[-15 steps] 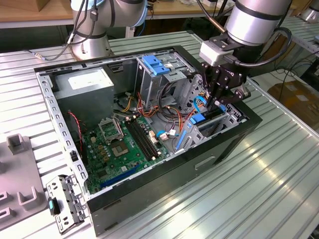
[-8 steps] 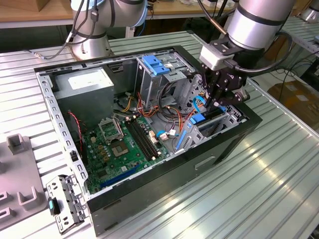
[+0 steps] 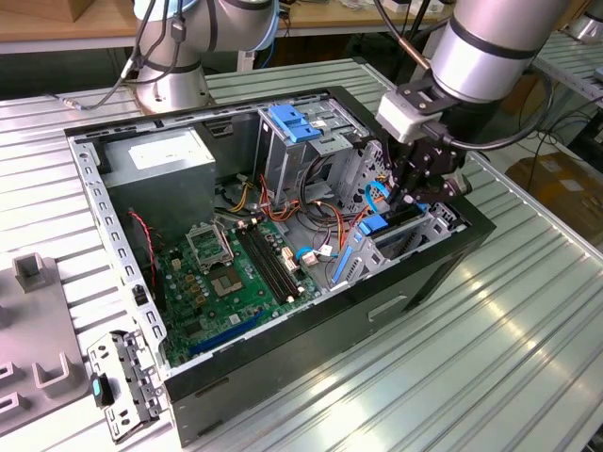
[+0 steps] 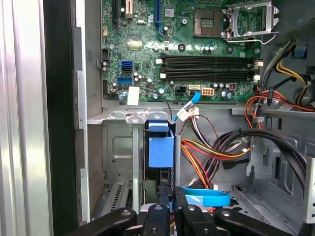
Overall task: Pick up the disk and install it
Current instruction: 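Insert the second disk wire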
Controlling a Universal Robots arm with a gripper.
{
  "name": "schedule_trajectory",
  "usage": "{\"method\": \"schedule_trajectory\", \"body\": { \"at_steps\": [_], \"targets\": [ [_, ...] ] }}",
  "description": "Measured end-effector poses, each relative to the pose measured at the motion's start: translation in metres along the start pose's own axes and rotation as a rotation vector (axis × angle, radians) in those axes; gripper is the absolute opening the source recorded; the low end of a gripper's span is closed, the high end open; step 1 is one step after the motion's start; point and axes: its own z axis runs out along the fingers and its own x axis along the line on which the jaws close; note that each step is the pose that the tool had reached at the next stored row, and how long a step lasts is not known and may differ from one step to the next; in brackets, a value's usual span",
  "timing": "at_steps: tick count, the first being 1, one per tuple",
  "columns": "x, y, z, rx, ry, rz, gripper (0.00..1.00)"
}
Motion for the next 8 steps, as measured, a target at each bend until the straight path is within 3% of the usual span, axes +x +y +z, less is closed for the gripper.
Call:
{"method": "schedule_trajectory", "body": {
  "at_steps": [4, 8],
  "targets": [
    [0.0003, 0.0003, 0.0010, 0.0071, -0.0074, 0.002, 0.16],
    [0.0005, 0.0005, 0.0031, 0.0092, -0.0056, 0.029, 0.16]
  ]
}}
